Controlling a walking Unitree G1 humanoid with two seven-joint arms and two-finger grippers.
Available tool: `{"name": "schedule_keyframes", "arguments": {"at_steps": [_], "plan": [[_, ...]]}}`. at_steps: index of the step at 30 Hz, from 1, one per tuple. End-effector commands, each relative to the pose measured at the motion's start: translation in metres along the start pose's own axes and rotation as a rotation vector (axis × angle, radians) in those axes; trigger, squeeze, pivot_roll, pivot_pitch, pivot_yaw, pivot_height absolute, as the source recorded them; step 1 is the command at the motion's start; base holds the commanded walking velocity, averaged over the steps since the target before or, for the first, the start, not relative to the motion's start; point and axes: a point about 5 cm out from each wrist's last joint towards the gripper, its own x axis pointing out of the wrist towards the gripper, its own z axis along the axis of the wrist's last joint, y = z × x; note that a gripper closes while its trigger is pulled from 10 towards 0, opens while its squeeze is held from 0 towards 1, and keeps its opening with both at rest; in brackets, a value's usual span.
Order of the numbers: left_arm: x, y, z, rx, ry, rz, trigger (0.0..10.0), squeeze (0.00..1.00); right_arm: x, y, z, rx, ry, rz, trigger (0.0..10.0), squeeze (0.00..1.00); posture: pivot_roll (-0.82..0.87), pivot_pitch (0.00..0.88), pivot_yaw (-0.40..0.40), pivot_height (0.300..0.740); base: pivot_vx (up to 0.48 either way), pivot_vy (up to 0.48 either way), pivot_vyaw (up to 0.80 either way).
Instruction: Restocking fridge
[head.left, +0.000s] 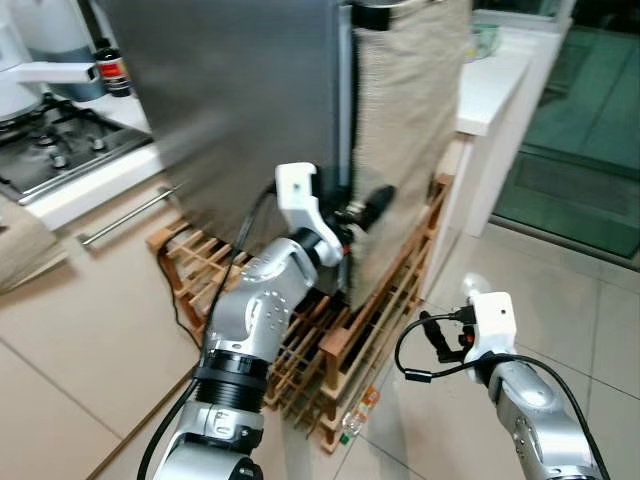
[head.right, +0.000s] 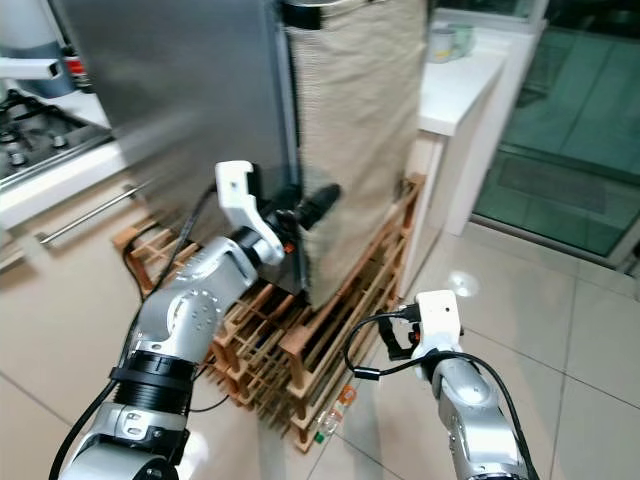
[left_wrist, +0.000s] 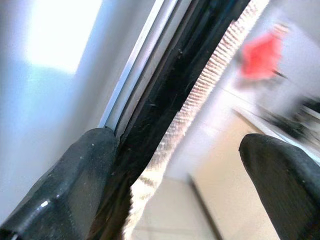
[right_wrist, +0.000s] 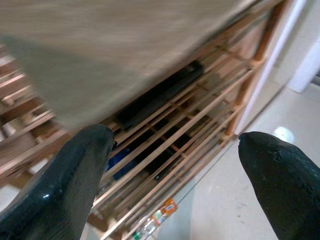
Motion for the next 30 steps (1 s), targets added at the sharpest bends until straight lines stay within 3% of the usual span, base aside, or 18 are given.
{"name": "schedule_keyframes", "arguments": {"at_steps": [1,4,10,14,16,18,19,20,21,22,23,25,30], "plan": [[0.036,-0.069,0.006,-0.064,-0.022,-0.311,10.0,0.0,0.0,0.003,0.0,-0.02,0.028,0.038,10.0,0.0,-0.24,0.0,0.067,0.74,0.0,0.0,0.0],[0.035,-0.075,0.003,-0.065,0.007,-0.367,10.0,0.0,-0.002,0.013,-0.005,-0.075,0.095,0.127,10.0,0.0,-0.23,0.0,0.048,0.74,0.0,0.0,0.0],[0.024,-0.052,0.016,-0.07,-0.03,-0.277,10.0,0.0,-0.016,0.018,-0.018,-0.157,0.226,0.215,10.0,0.0,-0.21,0.0,0.028,0.74,0.0,0.0,0.0],[-0.011,-0.019,0.029,0.01,-0.07,-0.121,10.0,0.0,-0.015,0.023,-0.017,-0.167,0.221,0.223,10.0,0.0,-0.19,0.0,0.023,0.74,0.0,0.0,0.0],[-0.043,0.008,0.03,0.107,-0.071,0.038,10.0,0.0,-0.01,0.024,-0.008,-0.159,0.163,0.189,10.0,0.0,-0.17,0.0,0.016,0.74,0.0,0.0,0.0],[-0.051,0.014,0.029,0.127,-0.069,0.077,10.0,0.0,-0.008,0.024,-0.005,-0.158,0.148,0.172,10.0,0.0,-0.17,0.0,0.016,0.74,0.0,0.0,0.0],[-0.083,0.03,0.03,0.136,-0.103,0.189,10.0,0.0,-0.002,0.019,0.007,-0.145,0.09,0.13,10.0,0.0,-0.14,0.0,0.006,0.74,0.0,0.0,0.0],[-0.094,0.035,0.031,0.137,-0.112,0.224,10.0,0.0,-0.001,0.017,0.01,-0.139,0.072,0.119,10.0,0.0,-0.14,0.0,0.002,0.74,0.0,0.0,0.0],[-0.094,0.035,0.031,0.137,-0.112,0.224,10.0,0.0,-0.001,0.017,0.01,-0.139,0.072,0.119,10.0,0.0,-0.14,0.0,0.002,0.74,0.0,0.0,0.0],[-0.121,0.04,0.037,0.151,-0.158,0.292,10.0,0.0,0.003,0.017,0.019,-0.137,0.039,0.124,10.0,0.0,-0.11,0.0,-0.018,0.74,0.0,0.0,0.0],[-0.132,0.039,0.041,0.156,-0.179,0.291,10.0,0.0,0.005,0.017,0.022,-0.14,0.027,0.125,10.0,0.0,-0.1,0.0,-0.023,0.74,0.0,0.0,0.0],[-0.146,0.032,0.045,0.165,-0.197,0.265,10.0,0.0,0.009,0.018,0.026,-0.136,0.005,0.124,10.0,0.0,-0.08,0.0,-0.037,0.74,0.0,0.0,0.0],[-0.177,0.015,0.05,0.296,-0.128,0.177,10.0,0.0,0.017,0.023,0.05,-0.095,-0.109,0.108,10.0,0.0,-0.05,0.0,-0.079,0.74,0.0,0.0,0.0]]}}
